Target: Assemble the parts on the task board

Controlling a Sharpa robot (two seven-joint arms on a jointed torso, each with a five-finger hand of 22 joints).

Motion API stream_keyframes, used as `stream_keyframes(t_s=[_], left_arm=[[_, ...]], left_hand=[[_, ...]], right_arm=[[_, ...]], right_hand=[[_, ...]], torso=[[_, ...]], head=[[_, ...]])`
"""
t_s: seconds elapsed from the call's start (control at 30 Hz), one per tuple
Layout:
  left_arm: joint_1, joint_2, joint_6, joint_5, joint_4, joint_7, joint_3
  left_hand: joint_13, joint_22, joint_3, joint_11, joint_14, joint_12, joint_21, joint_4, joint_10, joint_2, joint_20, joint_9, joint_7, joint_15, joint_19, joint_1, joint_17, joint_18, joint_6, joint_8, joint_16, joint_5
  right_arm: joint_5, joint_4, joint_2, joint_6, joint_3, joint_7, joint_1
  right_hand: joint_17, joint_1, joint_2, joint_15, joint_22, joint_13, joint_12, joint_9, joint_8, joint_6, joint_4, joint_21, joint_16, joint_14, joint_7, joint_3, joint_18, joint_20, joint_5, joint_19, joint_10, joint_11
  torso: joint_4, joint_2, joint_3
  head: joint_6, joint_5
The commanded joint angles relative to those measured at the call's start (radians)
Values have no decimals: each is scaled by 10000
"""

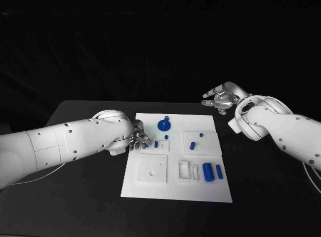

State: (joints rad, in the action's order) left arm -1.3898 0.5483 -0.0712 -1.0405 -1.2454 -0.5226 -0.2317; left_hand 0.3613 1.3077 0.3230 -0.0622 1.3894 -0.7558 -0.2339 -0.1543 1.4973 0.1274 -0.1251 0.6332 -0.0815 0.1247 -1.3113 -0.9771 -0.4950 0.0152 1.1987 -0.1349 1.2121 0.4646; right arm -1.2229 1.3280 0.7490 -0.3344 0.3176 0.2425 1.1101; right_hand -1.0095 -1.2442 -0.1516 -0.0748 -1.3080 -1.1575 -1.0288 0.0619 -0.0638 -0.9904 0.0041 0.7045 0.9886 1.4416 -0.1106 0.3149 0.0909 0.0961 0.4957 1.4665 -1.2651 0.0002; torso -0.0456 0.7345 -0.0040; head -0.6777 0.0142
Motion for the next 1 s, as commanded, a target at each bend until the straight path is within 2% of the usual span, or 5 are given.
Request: stream_keyframes(t_s=[0.03,0.2,0.3,0.8,1.0], left_arm=[[128,-5,-686,-34,7,-274,-97],[128,1,-527,52,52,-235,-97],[128,4,-473,104,80,-217,-97],[128,-101,-668,204,189,-209,-91],[127,-185,-929,262,256,-251,-89]], left_hand=[[39,183,448,-349,-2,-50,-51,-490,156,51,52,-11,1312,37,37,89,-18,33,2009,-34,57,33],[116,172,452,-366,8,-135,-88,-321,155,257,74,74,1336,52,34,443,-57,46,2021,-89,108,-451],[140,167,1208,-327,7,-175,-110,-447,150,192,97,203,1352,61,35,709,-72,72,1983,-156,131,-1599],[122,162,1561,-356,-1,-154,-136,-327,153,16,112,324,1334,46,51,723,-48,96,1930,-191,97,-1712],[26,143,1287,-329,-17,-78,-94,-129,156,-71,144,361,1309,26,72,395,14,105,1832,-181,-8,-2351]], right_arm=[[-9,1,2,98,5,-56,-7],[-9,0,9,99,5,-54,-8],[-9,1,15,101,5,-53,-8],[-9,-5,18,97,5,-51,-9],[-9,-5,14,98,5,-52,-9]], right_hand=[[0,113,18,9,-727,-10,-32,-10,34,19,-18,15,6,54,-41,56,145,-40,43,543,12,-34],[0,118,45,8,-726,-8,-28,-10,33,6,-56,18,6,55,-41,109,140,-38,37,543,14,-37],[-1,113,51,8,-726,-8,-28,-11,34,12,-58,19,7,55,-41,118,140,-38,34,544,15,-37],[6,142,29,8,-724,-6,-25,-9,31,11,-75,13,0,52,-44,153,139,-37,38,542,18,-36],[6,142,29,8,-724,-6,-25,-9,31,11,-75,13,0,52,-44,153,139,-37,38,542,18,-36]], torso=[[0,10,5],[-1,5,5],[4,11,2],[-3,12,0],[7,10,-1]], head=[[5,0],[15,8],[22,10],[24,-14],[18,-15]])
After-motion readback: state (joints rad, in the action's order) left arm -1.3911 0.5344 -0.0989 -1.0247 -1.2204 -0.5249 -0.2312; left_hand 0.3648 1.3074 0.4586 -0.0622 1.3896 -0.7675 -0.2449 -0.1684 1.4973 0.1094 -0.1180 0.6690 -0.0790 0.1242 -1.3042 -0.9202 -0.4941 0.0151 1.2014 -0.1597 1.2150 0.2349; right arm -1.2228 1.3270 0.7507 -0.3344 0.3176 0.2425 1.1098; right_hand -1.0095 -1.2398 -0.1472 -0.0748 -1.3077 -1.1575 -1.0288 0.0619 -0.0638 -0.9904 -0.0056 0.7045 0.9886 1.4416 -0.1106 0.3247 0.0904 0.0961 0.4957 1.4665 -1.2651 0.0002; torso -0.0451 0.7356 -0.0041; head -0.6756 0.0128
